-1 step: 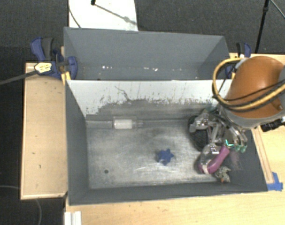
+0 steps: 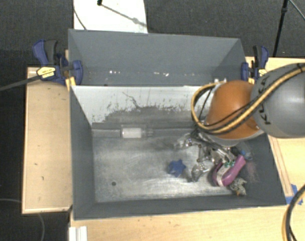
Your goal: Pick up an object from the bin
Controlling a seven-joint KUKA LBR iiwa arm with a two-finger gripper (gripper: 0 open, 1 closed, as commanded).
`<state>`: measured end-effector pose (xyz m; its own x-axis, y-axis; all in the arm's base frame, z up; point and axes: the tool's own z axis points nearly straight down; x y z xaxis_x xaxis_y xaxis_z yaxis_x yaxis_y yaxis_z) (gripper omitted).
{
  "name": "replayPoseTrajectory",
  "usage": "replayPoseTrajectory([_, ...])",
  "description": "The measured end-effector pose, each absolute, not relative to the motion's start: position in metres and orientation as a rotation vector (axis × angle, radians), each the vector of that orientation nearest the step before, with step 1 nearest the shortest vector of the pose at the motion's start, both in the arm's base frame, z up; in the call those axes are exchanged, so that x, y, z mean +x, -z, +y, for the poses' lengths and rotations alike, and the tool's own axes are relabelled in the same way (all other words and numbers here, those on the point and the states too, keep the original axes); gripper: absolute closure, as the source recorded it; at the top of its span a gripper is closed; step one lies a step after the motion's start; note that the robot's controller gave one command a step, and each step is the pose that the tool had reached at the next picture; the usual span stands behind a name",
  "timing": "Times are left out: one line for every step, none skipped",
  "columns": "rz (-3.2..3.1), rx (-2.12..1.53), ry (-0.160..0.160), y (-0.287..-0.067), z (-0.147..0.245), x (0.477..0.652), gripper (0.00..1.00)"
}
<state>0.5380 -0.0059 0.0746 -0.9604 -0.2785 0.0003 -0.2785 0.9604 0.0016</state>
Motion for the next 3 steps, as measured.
replayPoseTrajectory([-3.074,0.683,0.0,-0.0729,0.0383,0.5247,0.0])
replayPoseTrajectory([-3.077,0.682,-0.001,-0.075,0.0376,0.5258,1.0])
replayPoseTrajectory([-3.072,0.683,0.0,-0.0722,0.0375,0.524,0.0])
